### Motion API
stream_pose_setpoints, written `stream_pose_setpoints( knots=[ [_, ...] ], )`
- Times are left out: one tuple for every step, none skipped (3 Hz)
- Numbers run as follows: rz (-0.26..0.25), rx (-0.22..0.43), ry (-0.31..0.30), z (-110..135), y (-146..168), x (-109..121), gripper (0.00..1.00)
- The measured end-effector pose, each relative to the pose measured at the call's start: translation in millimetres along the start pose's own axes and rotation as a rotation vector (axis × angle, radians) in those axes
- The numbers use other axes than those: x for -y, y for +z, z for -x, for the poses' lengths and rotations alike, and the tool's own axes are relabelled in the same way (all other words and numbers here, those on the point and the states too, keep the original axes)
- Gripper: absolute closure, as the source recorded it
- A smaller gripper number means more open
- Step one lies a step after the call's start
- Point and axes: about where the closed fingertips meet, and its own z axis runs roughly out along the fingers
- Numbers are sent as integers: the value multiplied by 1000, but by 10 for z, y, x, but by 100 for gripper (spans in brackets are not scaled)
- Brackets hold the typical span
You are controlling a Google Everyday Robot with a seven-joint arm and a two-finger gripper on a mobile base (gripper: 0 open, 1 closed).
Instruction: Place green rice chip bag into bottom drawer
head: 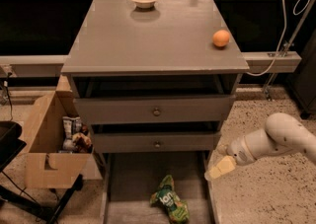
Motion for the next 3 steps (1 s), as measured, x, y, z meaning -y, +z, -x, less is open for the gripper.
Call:
stream_pose_setpoints(
  knots=[
    [-32, 75, -2, 281, -336, -156, 0],
    [-97, 126, -11, 750, -621, -535, 0],
    [-167, 152, -20, 1100, -768, -905, 0]
  ],
)
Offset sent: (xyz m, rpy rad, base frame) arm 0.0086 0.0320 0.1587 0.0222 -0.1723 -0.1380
